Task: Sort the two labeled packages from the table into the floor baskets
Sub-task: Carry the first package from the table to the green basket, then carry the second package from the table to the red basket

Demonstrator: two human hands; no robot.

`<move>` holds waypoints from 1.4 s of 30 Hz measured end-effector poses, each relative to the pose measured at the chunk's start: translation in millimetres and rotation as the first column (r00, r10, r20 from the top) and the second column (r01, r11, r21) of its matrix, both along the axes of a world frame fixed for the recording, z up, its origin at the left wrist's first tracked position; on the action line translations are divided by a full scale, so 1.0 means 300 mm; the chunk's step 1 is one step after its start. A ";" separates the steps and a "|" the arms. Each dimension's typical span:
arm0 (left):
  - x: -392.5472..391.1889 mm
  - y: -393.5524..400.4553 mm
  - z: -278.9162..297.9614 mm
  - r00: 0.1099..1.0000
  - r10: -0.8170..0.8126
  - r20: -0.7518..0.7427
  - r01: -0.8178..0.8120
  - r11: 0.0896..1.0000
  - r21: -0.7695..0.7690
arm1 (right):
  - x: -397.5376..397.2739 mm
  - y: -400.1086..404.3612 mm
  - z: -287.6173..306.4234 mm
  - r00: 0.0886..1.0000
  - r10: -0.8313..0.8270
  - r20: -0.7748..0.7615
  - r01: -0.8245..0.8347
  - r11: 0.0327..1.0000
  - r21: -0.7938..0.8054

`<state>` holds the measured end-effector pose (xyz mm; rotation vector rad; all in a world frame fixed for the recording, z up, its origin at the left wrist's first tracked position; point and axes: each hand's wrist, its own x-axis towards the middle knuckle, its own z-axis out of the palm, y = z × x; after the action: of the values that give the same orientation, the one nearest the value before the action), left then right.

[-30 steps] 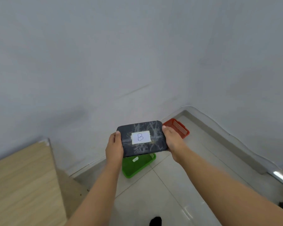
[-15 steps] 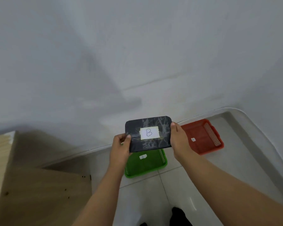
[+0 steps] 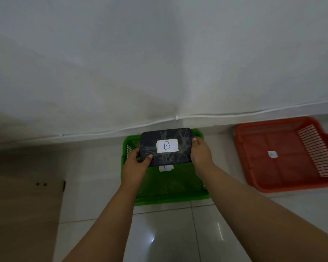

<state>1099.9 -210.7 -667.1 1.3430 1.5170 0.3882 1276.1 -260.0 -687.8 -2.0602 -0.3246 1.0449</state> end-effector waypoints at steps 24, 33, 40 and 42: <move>-0.007 0.100 -0.474 0.988 -0.115 -0.102 0.118 0.993 0.027 | -0.020 0.066 -0.442 0.978 0.138 0.154 -0.135 0.990 -0.029; -0.206 -0.100 0.393 0.804 -0.313 -0.505 0.518 0.786 0.338 | -0.169 -0.157 0.439 0.702 0.467 0.538 -0.483 0.867 -0.123; -0.499 -0.306 1.246 0.668 -0.172 -0.724 0.572 0.741 0.352 | -0.382 -0.291 1.274 0.401 0.692 0.601 -0.679 0.665 -0.312; -0.591 -0.347 1.438 0.642 -0.127 -0.756 0.563 0.748 0.352 | -0.467 -0.328 1.463 0.345 0.729 0.591 -0.698 0.620 -0.358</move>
<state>922.6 -314.8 -235.5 2.4491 1.7191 0.0347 1136.1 -358.3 -248.8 -2.3075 -1.7841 0.6274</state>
